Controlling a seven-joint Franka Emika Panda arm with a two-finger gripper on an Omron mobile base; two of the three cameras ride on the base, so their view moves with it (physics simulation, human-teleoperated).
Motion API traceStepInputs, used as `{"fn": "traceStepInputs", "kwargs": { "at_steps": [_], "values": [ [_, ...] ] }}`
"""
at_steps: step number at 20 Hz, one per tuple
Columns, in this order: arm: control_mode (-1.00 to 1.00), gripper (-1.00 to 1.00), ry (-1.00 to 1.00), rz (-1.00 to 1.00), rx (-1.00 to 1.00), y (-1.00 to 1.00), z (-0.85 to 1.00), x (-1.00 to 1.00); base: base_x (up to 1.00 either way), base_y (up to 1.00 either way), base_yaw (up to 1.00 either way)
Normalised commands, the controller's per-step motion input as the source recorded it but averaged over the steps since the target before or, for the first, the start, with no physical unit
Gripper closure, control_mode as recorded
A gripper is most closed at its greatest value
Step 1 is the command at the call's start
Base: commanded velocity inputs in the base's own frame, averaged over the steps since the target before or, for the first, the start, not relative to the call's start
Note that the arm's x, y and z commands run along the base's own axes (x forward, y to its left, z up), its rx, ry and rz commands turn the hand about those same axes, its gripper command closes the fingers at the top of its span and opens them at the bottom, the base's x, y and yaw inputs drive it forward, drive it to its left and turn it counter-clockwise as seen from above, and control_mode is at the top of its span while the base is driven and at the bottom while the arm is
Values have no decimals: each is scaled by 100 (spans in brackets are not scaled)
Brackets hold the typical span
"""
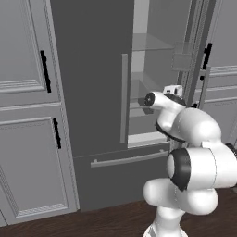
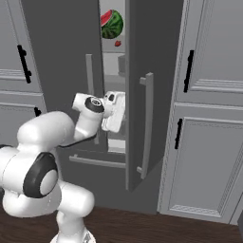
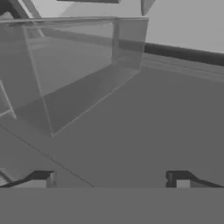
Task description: Take the strawberry from the fridge and place it on top of the pancake, located on the dining counter.
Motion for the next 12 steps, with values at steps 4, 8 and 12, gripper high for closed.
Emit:
{"fn": "traceStepInputs", "kwargs": {
  "at_steps": [4,8,12],
  "values": [
    [-100,-100,53,-11,0,-100,15,0,0,0,0],
    [-100,-100,39,-12,0,-100,2,-9,0,0,0],
    [-100,-100,30,-13,1,-100,0,-21,0,0,0]
  ]
}}
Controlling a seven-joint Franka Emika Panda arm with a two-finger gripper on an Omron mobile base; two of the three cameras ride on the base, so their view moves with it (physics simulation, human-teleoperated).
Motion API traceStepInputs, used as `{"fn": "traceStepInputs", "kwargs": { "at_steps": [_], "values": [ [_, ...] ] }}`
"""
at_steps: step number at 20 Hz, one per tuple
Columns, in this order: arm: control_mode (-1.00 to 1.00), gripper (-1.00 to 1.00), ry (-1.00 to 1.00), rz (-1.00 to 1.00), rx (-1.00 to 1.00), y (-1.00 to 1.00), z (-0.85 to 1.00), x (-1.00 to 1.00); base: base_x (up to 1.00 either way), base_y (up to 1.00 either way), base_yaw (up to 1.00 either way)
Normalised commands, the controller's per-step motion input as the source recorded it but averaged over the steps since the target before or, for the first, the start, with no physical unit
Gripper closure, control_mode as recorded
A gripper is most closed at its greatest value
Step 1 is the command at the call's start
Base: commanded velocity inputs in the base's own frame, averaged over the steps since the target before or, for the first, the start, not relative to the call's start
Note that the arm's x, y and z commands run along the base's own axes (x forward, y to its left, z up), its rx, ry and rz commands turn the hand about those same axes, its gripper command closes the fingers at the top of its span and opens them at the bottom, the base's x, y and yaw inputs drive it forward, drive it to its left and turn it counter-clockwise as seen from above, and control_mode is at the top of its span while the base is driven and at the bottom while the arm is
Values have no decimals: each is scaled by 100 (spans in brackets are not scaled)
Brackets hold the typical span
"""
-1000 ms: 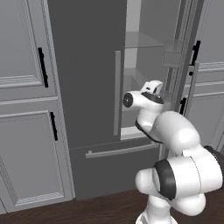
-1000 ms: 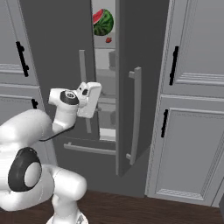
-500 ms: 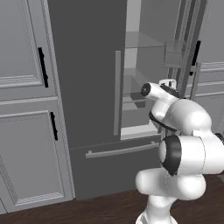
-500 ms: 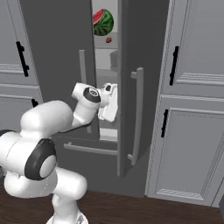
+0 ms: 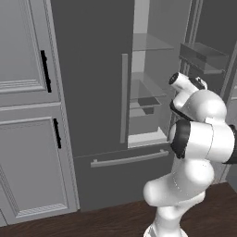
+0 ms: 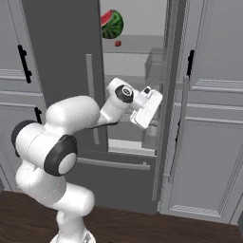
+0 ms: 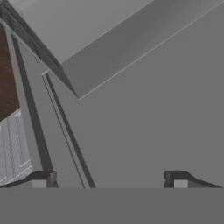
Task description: Take the strawberry from the fridge and place it on top of the pancake, located on the dining counter.
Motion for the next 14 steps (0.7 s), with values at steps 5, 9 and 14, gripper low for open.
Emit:
{"fn": "traceStepInputs", "kwargs": {
  "at_steps": [5,9,14],
  "values": [
    [-100,-100,-1,6,-1,-11,0,-40,0,0,0],
    [-100,-100,-14,20,-4,100,6,-32,0,0,0],
    [-100,-100,-13,12,3,100,0,-5,0,0,0]
  ]
}}
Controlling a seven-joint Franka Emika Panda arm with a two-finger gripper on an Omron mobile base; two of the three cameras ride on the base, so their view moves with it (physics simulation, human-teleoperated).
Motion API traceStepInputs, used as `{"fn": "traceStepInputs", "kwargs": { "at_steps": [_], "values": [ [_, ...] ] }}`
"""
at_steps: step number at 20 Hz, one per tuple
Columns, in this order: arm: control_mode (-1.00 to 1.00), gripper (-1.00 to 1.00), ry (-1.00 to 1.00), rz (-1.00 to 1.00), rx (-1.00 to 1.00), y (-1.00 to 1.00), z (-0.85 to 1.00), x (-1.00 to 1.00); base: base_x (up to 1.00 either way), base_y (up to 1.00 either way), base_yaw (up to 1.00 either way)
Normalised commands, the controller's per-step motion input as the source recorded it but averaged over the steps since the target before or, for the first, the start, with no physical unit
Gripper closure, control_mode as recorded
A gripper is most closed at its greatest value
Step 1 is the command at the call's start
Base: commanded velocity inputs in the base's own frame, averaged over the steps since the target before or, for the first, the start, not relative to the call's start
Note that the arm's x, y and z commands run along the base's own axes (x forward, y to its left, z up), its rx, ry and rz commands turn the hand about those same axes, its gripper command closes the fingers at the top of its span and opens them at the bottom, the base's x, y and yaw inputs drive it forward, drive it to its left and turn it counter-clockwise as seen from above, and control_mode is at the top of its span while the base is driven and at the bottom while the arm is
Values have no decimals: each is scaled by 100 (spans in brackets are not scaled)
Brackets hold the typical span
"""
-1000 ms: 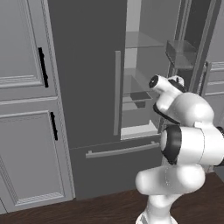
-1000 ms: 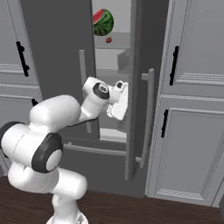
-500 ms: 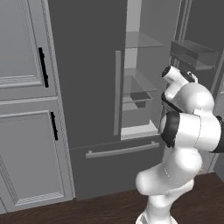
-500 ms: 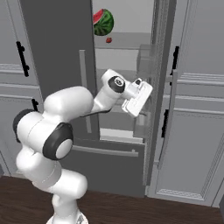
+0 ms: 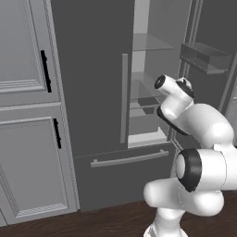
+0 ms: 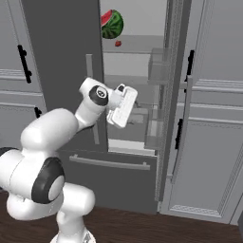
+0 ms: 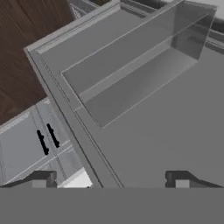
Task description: Take the strawberry from the fridge and place it on top of the pancake, located on the dining counter.
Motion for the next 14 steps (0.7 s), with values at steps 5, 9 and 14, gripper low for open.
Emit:
{"fn": "traceStepInputs", "kwargs": {
  "at_steps": [5,9,14],
  "values": [
    [-100,-100,-14,-13,32,98,0,11,0,0,0],
    [-100,-100,-20,-50,47,51,0,18,0,0,0],
    [-100,-100,-22,-51,59,30,0,13,0,0,0]
  ]
}}
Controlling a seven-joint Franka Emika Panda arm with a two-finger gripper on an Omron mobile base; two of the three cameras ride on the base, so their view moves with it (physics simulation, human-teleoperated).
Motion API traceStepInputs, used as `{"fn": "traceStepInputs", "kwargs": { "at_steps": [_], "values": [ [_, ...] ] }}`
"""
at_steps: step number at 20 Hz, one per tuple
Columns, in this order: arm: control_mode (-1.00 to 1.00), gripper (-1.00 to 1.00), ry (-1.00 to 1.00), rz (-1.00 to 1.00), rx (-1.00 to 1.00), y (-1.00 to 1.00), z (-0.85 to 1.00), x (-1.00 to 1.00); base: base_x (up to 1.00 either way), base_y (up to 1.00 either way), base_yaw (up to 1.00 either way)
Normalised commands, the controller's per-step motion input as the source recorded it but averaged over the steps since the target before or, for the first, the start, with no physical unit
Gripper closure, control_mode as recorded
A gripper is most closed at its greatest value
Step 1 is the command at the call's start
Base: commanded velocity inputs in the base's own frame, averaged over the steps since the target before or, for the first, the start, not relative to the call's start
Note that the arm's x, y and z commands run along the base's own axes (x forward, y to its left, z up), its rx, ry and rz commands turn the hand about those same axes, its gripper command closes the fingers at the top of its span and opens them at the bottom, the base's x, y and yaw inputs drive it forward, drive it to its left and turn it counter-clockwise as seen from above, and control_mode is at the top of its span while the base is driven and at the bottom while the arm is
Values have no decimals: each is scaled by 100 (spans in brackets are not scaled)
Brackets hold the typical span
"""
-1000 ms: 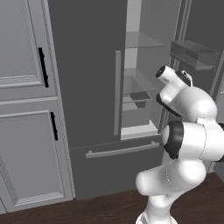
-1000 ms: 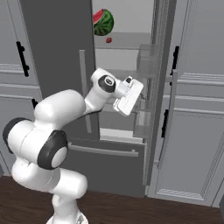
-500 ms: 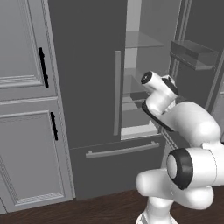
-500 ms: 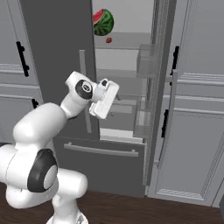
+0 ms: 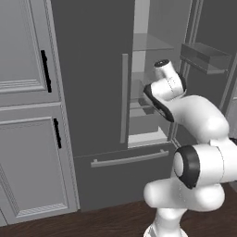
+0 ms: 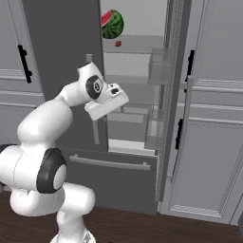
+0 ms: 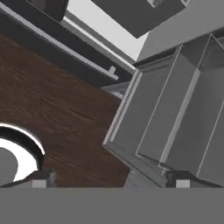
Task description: Take the strawberry from the fridge and place it on top of the pancake, located on the dining counter.
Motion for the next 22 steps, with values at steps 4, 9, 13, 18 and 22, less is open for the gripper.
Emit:
{"fn": "traceStepInputs", "kwargs": {
  "at_steps": [4,9,13,18,22],
  "values": [
    [-100,-100,-38,-51,50,44,20,0,0,0,0],
    [-100,-100,-67,-40,44,80,65,-4,0,0,0],
    [-100,-100,-77,-23,26,100,92,-1,0,0,0],
    [-100,-100,-51,-24,6,69,27,18,0,0,0],
    [-100,-100,-8,-2,0,12,-11,26,0,0,0]
  ]
}}
